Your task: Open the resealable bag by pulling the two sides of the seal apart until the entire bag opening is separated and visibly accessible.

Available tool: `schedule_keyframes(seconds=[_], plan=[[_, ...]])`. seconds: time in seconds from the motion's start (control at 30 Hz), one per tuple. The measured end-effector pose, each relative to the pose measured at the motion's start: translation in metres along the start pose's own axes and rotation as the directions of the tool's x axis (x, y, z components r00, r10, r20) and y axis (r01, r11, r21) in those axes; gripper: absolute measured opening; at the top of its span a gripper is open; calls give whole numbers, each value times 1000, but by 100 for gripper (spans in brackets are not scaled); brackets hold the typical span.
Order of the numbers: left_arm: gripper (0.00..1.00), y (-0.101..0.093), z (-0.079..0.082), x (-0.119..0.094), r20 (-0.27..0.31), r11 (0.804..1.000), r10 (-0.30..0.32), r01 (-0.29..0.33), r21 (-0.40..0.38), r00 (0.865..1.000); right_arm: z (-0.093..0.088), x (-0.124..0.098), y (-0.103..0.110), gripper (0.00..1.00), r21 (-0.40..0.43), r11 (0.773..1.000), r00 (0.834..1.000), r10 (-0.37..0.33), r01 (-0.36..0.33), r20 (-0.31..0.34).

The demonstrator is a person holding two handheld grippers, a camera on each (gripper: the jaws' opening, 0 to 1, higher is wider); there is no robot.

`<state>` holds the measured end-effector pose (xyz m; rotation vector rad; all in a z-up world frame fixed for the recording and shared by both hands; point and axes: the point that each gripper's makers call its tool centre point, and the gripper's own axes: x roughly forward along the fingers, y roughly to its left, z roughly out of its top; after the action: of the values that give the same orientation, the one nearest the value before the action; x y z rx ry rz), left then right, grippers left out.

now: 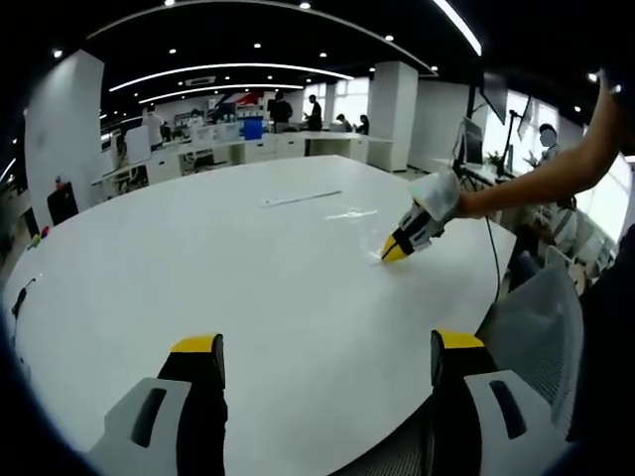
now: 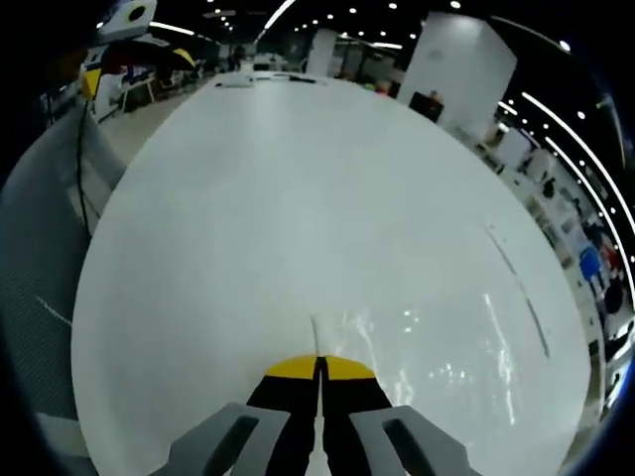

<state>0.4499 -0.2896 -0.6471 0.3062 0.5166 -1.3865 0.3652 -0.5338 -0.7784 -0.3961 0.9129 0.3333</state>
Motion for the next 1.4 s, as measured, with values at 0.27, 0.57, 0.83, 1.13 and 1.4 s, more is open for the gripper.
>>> schedule_keyframes(seconds=[0.27,0.57,0.83,1.13,1.4], plan=[[83,0,-2,-2,-3,1000,2,-2,-1,1000,-5,0,-1,8,13,1000,1000,-1,1,-20],[83,1,-2,-1,-6,1000,3,-3,-1,1000,-6,0,-3,2,34,999,1000,13,-13,-17],[83,-1,-2,1,-10,1000,-2,2,9,1000,-5,-1,3,1,28,999,999,45,-44,-19],[83,-6,0,3,-14,999,-14,15,33,1000,8,-7,23,0,0,996,996,90,-90,-1],[82,-15,3,8,-11,998,-38,39,53,999,17,-16,40,0,-39,991,992,128,-128,9]])
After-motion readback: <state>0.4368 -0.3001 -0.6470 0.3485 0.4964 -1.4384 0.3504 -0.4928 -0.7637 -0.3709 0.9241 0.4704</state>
